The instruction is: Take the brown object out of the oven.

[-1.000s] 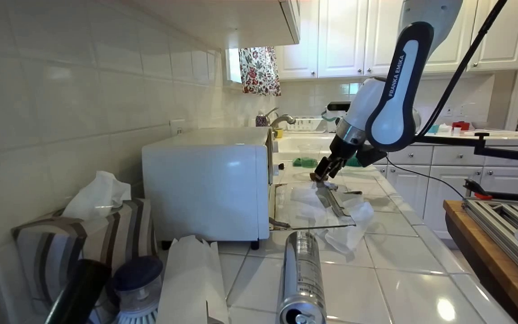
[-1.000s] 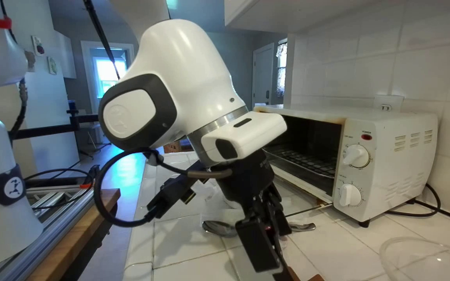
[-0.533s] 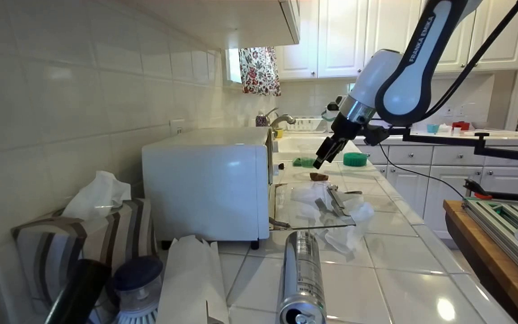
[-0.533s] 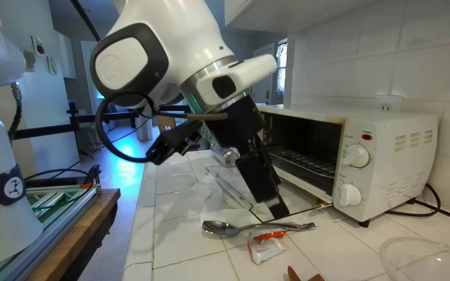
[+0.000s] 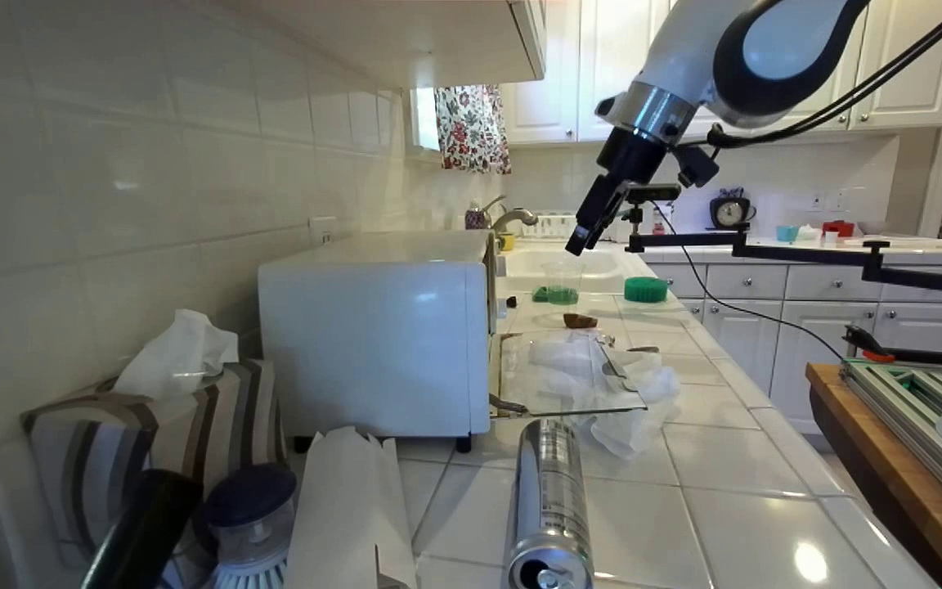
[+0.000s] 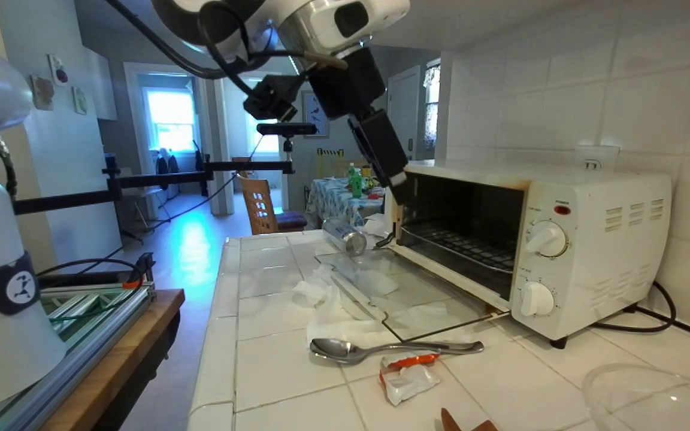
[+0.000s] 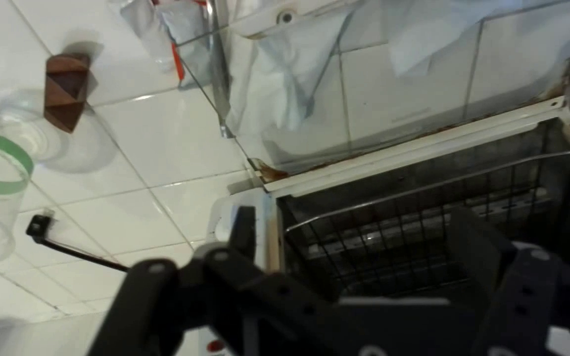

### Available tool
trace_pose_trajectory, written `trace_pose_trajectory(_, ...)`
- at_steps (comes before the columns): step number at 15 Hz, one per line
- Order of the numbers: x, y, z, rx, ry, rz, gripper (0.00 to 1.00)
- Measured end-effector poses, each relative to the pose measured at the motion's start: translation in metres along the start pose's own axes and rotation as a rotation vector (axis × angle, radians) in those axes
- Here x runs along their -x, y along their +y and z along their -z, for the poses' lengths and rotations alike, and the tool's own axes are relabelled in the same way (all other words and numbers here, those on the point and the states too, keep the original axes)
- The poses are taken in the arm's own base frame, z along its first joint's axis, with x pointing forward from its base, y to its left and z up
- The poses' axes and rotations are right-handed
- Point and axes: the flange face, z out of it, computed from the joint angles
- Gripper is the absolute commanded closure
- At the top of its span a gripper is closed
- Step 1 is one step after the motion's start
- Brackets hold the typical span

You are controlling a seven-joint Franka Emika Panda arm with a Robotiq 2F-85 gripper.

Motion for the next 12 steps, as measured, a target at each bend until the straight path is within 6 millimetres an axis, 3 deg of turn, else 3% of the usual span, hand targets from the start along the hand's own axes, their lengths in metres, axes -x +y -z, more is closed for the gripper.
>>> trace_pose_trajectory(6,0.004,-0.003,0.043,-0.037,-0.097,0.045,0.0)
trace_pose_trajectory(12,0.005,-0.003,0.045,-0.039,-0.106,0.046,0.0)
